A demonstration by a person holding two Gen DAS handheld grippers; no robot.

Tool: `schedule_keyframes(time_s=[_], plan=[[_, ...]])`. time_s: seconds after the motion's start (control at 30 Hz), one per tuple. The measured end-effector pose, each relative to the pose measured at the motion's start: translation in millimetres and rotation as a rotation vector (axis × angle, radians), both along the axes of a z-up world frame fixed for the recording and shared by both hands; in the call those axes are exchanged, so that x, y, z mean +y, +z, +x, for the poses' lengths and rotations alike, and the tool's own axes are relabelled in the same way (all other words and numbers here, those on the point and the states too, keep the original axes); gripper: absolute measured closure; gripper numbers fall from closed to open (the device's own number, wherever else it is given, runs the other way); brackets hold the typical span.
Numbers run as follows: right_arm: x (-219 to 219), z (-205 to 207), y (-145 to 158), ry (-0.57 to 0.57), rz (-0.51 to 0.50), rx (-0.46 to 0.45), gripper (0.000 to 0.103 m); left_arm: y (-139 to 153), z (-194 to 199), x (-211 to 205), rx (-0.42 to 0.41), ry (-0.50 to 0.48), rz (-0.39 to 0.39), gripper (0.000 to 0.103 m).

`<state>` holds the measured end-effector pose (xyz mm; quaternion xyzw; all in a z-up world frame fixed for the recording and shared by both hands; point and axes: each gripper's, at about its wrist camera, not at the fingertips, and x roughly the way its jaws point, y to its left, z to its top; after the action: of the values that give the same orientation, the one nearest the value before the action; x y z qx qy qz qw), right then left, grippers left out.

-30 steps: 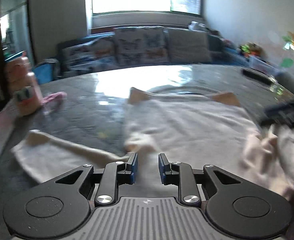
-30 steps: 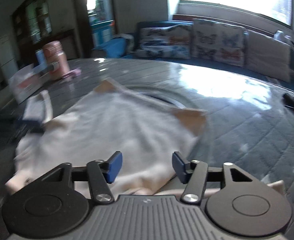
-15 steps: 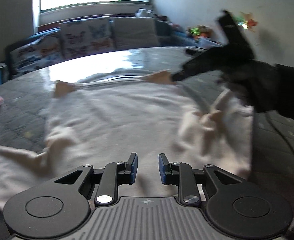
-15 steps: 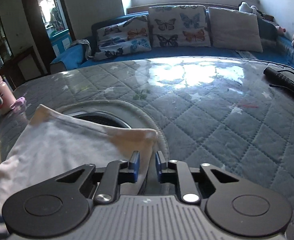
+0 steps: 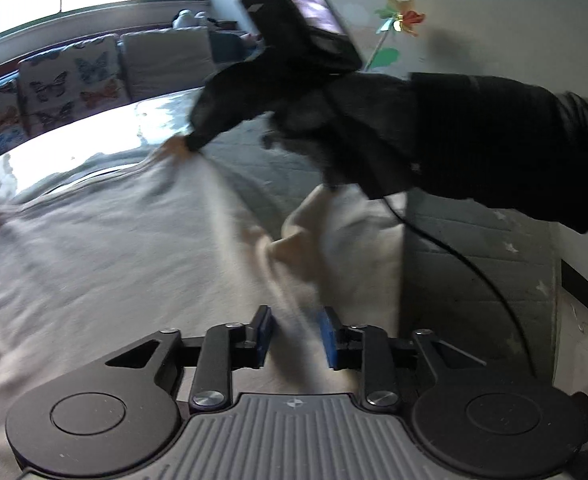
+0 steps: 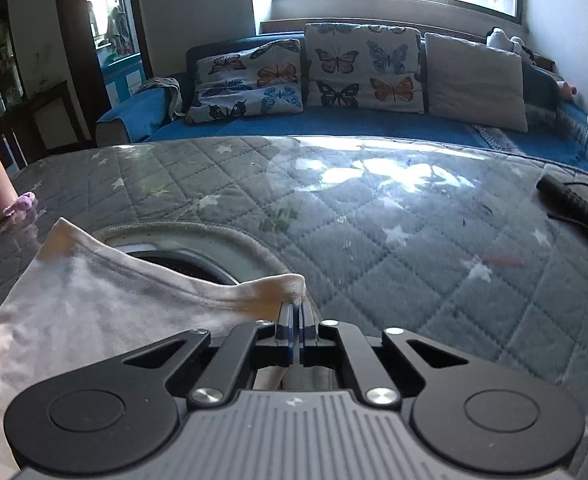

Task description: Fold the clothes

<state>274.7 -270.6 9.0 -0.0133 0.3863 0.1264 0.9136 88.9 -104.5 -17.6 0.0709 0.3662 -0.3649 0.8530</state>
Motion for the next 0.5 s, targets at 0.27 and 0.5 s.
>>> schedule_keyframes(time_s=[0.27, 0.5], plan=[[0.5, 1.8, 4.1, 0.015, -0.022, -0.006, 0.096, 3.3, 0.7, 3.8, -0.002, 0.027, -0.023, 0.068], [-17.0, -41.1, 34.7, 0.026, -0.016, -0.034, 0.082, 20.2, 4.6, 49.7, -0.061, 0.193, -0.027, 0.062]])
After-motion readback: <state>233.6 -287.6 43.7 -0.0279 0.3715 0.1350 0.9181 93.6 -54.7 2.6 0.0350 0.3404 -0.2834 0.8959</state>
